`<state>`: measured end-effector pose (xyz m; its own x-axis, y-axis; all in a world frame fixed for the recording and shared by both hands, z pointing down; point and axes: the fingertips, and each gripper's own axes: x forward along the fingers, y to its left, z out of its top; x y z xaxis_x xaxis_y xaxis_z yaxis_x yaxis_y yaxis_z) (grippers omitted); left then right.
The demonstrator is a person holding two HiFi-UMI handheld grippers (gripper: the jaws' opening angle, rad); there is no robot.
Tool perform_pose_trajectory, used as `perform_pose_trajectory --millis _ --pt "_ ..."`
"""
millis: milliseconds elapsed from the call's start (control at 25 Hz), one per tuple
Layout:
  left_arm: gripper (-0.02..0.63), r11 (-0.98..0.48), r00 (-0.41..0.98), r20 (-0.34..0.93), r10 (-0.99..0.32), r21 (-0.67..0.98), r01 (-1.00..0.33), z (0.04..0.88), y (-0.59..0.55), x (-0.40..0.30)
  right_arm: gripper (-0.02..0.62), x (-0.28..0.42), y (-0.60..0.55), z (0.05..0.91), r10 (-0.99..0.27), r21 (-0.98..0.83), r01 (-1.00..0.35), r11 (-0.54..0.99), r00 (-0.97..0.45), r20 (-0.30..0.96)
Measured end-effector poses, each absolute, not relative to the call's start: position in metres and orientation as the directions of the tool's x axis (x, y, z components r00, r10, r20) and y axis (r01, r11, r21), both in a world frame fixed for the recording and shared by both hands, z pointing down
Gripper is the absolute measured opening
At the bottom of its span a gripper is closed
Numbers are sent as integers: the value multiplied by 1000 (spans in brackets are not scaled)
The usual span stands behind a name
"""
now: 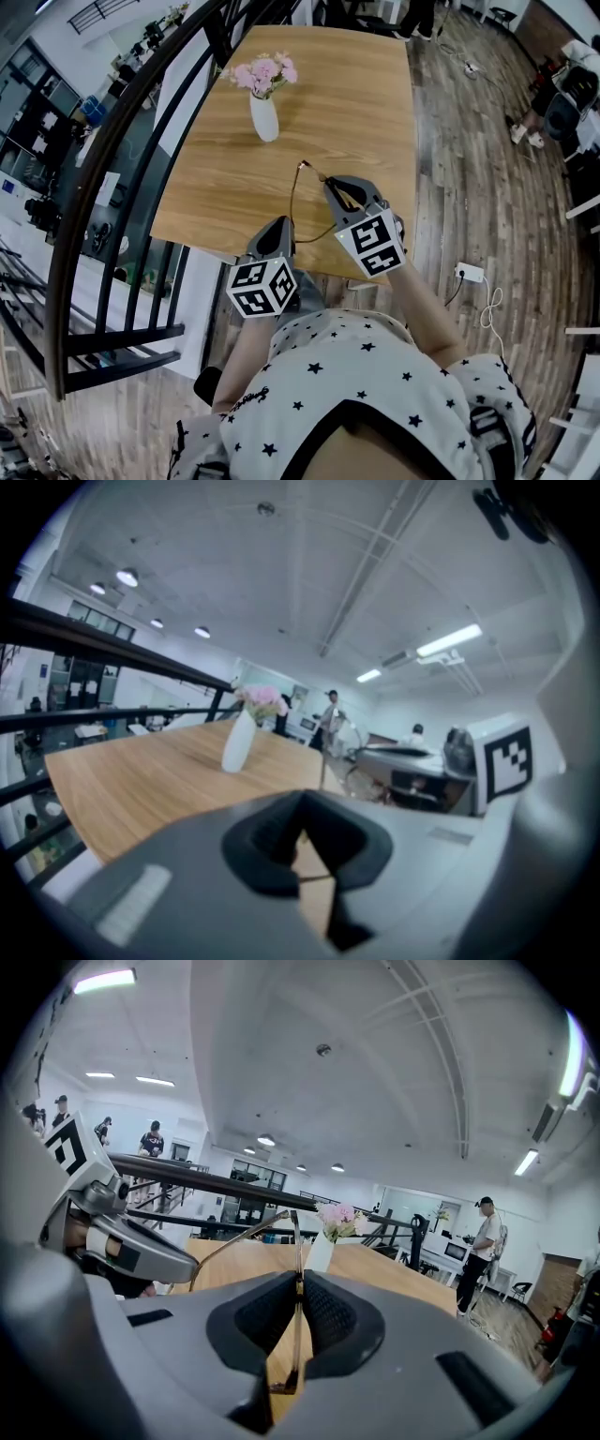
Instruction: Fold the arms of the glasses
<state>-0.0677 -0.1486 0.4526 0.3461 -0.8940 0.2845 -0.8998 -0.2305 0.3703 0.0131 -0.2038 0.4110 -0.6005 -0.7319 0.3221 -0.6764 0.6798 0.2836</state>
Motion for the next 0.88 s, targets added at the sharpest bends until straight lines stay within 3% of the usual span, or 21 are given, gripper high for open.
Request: perform_pose_trajectory --millis 880 --pt "8 -355 483 313 -818 387 -851 449 -157 -15 32 10 -198 415 -736 241 -699 674 -605 305"
